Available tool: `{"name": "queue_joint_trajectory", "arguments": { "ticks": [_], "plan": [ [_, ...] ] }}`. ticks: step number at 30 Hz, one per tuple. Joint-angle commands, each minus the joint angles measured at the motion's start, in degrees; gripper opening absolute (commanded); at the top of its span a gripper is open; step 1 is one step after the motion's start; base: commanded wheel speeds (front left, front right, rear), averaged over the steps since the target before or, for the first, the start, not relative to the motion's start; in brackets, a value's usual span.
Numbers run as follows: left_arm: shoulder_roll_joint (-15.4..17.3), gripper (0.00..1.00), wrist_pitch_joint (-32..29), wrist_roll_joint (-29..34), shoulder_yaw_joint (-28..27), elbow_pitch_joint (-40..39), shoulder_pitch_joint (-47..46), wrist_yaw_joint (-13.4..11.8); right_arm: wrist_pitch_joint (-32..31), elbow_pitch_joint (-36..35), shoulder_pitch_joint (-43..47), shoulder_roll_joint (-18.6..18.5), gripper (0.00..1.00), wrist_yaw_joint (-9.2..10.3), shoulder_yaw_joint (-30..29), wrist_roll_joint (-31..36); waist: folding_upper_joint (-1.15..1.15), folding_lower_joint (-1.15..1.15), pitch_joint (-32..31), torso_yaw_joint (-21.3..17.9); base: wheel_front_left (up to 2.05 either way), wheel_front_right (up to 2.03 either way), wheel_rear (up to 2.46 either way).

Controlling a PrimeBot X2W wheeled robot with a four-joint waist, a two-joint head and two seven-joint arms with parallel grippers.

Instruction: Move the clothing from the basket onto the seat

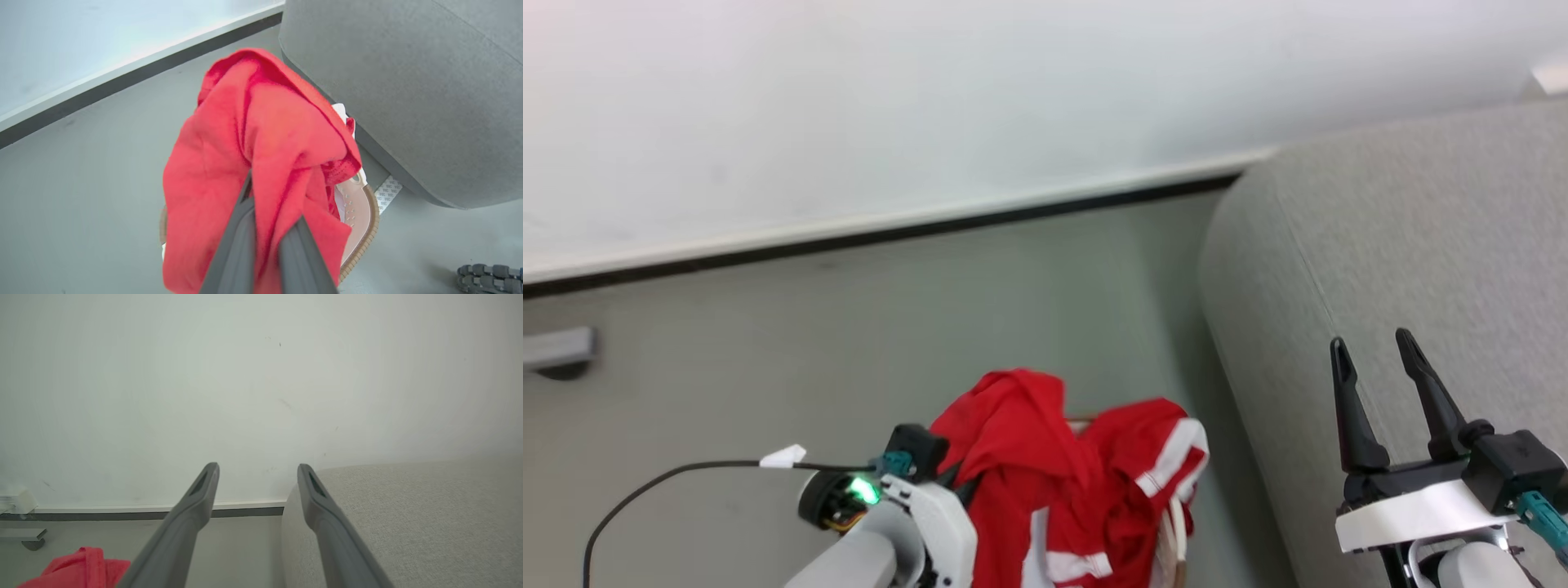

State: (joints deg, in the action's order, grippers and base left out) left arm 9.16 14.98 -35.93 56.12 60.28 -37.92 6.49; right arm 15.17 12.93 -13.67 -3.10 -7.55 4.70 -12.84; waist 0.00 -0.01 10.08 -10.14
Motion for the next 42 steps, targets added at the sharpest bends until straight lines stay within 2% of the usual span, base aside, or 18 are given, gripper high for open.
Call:
{"name": "queue_joint_trajectory", "arguments": {
  "ticks": [1,11,20,33,42],
  "plan": [
    [0.32,0.00,0.23,0.22,-0.92,-1.53,0.94,-0.55,-0.03,0.14,1.00,-0.52,1.00,0.12,-0.18,0.43,0.00,0.01,-3.41,3.25,0.00,0.00,0.00],
    [2.47,0.00,0.22,2.93,-10.21,-17.21,4.20,-3.47,-0.04,0.08,3.46,-0.51,1.00,0.12,-0.89,-0.09,0.00,0.01,-6.56,7.11,0.00,0.00,0.00],
    [3.07,0.00,0.23,5.22,-16.34,-28.59,4.87,-3.28,-0.04,0.19,4.71,-0.21,1.00,0.12,-0.47,-0.62,0.00,0.01,-8.10,8.82,0.00,0.00,0.00],
    [4.35,0.00,-1.60,4.00,-19.04,-39.20,0.77,-4.15,-0.04,0.38,6.25,-0.05,1.00,0.12,2.19,-1.49,0.00,0.01,-9.85,10.17,0.00,0.00,0.00],
    [5.57,0.00,-3.06,3.40,-19.18,-43.31,1.98,-4.98,-0.04,0.62,5.31,-0.08,1.00,0.12,4.60,-2.42,0.00,0.01,-9.78,9.62,0.00,0.00,0.00]
  ]
}}
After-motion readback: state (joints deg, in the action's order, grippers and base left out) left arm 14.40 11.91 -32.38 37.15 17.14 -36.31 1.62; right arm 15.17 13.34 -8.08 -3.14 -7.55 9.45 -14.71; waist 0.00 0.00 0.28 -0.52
